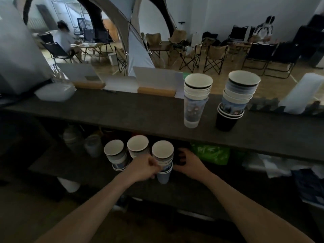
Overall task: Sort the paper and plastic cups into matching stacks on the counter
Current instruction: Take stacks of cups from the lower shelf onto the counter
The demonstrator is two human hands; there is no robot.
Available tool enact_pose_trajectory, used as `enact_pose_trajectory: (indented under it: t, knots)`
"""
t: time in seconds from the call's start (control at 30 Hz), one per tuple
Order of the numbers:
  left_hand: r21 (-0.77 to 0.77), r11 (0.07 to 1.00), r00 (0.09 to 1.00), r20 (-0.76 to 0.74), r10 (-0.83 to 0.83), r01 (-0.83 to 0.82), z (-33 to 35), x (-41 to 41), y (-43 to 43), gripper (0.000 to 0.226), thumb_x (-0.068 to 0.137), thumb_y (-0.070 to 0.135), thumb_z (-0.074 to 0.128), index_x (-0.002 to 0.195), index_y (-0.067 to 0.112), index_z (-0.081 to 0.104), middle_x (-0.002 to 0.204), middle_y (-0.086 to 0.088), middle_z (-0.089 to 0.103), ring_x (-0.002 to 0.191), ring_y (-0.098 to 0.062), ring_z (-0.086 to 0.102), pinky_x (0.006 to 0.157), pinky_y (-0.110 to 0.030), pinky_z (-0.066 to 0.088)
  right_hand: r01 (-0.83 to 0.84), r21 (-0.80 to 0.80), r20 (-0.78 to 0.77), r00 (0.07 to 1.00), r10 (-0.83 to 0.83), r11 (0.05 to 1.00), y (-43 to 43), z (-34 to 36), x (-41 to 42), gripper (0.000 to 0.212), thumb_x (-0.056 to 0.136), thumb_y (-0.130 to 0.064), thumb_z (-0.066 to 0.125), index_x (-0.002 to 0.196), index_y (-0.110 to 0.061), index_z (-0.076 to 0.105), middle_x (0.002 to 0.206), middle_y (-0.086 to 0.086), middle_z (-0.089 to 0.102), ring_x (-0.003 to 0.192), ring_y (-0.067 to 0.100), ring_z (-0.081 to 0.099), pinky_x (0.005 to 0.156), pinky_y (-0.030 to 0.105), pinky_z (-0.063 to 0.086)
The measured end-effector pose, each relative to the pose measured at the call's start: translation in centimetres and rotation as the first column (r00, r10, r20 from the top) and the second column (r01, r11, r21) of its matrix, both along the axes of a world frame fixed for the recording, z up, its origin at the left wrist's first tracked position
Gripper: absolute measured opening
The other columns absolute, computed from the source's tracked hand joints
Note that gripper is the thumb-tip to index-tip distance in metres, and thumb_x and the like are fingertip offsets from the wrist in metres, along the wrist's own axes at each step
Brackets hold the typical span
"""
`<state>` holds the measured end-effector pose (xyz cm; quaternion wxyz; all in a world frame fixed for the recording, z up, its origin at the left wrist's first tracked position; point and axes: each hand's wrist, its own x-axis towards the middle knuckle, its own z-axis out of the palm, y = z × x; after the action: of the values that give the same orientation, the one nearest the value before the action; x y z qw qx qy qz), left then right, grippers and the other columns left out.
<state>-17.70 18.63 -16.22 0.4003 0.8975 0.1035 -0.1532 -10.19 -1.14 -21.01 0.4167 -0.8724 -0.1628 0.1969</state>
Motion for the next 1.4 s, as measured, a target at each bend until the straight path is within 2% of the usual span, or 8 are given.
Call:
enact_pose_trajectory:
  t: [0.17, 0.27, 0.37, 0.47, 0.67, 0.83, 0.97, 1.4]
  knots:
    - [-0.012, 1.000, 0.992, -0.123, -0.004, 0.002, -6.1, -0.1, 0.2, 0.030, 0.084, 0.034, 0.071, 0.104, 0.016, 0.057, 0.097, -0.010, 0.066, 0.081, -0.025, 0.067, 0.052, -0.026, 0.052, -0.034, 0.049, -0.061, 0.997, 0.037, 0.998, 1.2, -5.8, 1.2, 0.098, 0.062, -0.022, 0.092, 0.144, -0.014, 0.040, 0.139, -0.004, 0.052, 0.126, 0.010, 0.052, 0.088, 0.003, 0.042]
    - [-0.084, 0.996, 1.000, 0.023, -0.001, 0.003, -10.4, 1.5, 0.5, 0.089, 0.065, 0.048, 0.075, 0.142, 0.016, 0.043, 0.140, 0.004, 0.050, 0.125, -0.017, 0.052, 0.090, -0.020, 0.050, 0.006, 0.065, -0.076, 0.997, -0.001, 0.998, 2.4, -7.2, 1.9, 0.093, 0.063, -0.013, 0.091, 0.143, -0.016, 0.043, 0.130, -0.010, 0.050, 0.123, 0.005, 0.047, 0.088, 0.010, 0.038]
    - [-0.265, 0.957, 0.989, 0.055, 0.137, -0.118, -14.0, 2.2, 0.5, 0.101, 0.051, 0.040, 0.075, 0.143, 0.022, 0.038, 0.140, 0.000, 0.054, 0.124, -0.025, 0.056, 0.097, -0.051, 0.050, -0.009, 0.084, -0.102, 0.995, 0.018, 0.996, 2.9, -8.1, 2.3, 0.086, 0.063, -0.007, 0.087, 0.138, -0.019, 0.046, 0.130, -0.004, 0.055, 0.123, 0.010, 0.050, 0.099, 0.025, 0.042]
    - [-0.398, 0.904, 0.973, 0.093, 0.211, -0.157, -14.4, 1.4, -0.5, 0.105, 0.051, 0.029, 0.072, 0.147, 0.024, 0.031, 0.145, 0.002, 0.048, 0.129, -0.021, 0.050, 0.096, -0.057, 0.049, -0.024, 0.107, -0.093, 0.995, 0.034, 0.994, 2.7, -8.6, 2.1, 0.082, 0.067, -0.003, 0.084, 0.139, -0.018, 0.046, 0.126, -0.006, 0.056, 0.122, 0.008, 0.051, 0.094, 0.018, 0.041]
    - [-0.427, 0.898, 0.983, 0.088, 0.161, -0.109, -11.9, 0.0, -2.5, 0.085, 0.059, 0.006, 0.068, 0.134, 0.032, 0.036, 0.139, -0.005, 0.052, 0.124, -0.025, 0.054, 0.084, -0.028, 0.054, -0.034, 0.092, 0.001, 0.999, 0.034, 0.995, 0.8, -6.8, 0.6, 0.071, 0.074, -0.018, 0.082, 0.137, -0.021, 0.049, 0.136, 0.001, 0.058, 0.125, 0.016, 0.054, 0.098, 0.023, 0.042]
    - [-0.292, 0.955, 0.985, 0.175, -0.004, 0.056, -5.0, -0.7, -4.8, 0.064, 0.059, 0.040, 0.066, 0.120, 0.040, 0.047, 0.114, 0.002, 0.067, 0.102, -0.017, 0.066, 0.081, -0.033, 0.056, -0.026, 0.097, 0.129, 0.992, 0.014, 0.995, -4.0, -1.4, -1.1, 0.062, 0.073, -0.036, 0.083, 0.128, -0.030, 0.054, 0.120, -0.011, 0.065, 0.111, 0.008, 0.062, 0.086, 0.021, 0.050]
    - [-0.177, 0.961, 0.963, 0.203, -0.176, 0.212, 1.5, 0.9, -7.9, 0.047, 0.074, 0.030, 0.071, 0.119, 0.034, 0.055, 0.090, 0.004, 0.073, 0.074, -0.011, 0.071, 0.069, -0.037, 0.061, 0.030, 0.088, 0.185, 0.982, -0.046, 0.996, -9.5, 4.8, -2.3, 0.058, 0.070, -0.052, 0.080, 0.120, -0.042, 0.053, 0.111, -0.023, 0.065, 0.103, -0.005, 0.062, 0.085, 0.019, 0.053]
    - [0.024, 0.837, 0.712, 0.513, -0.479, 0.546, 16.4, 7.0, -24.1, 0.042, 0.073, 0.027, 0.059, 0.115, 0.025, 0.062, 0.103, 0.005, 0.073, 0.092, -0.008, 0.069, 0.083, -0.033, 0.057, 0.340, 0.115, 0.436, 0.827, -0.355, 0.934, -25.5, 19.1, -1.8, 0.061, 0.069, -0.056, 0.079, 0.123, -0.034, 0.058, 0.108, -0.015, 0.071, 0.100, 0.002, 0.065, 0.087, 0.030, 0.055]
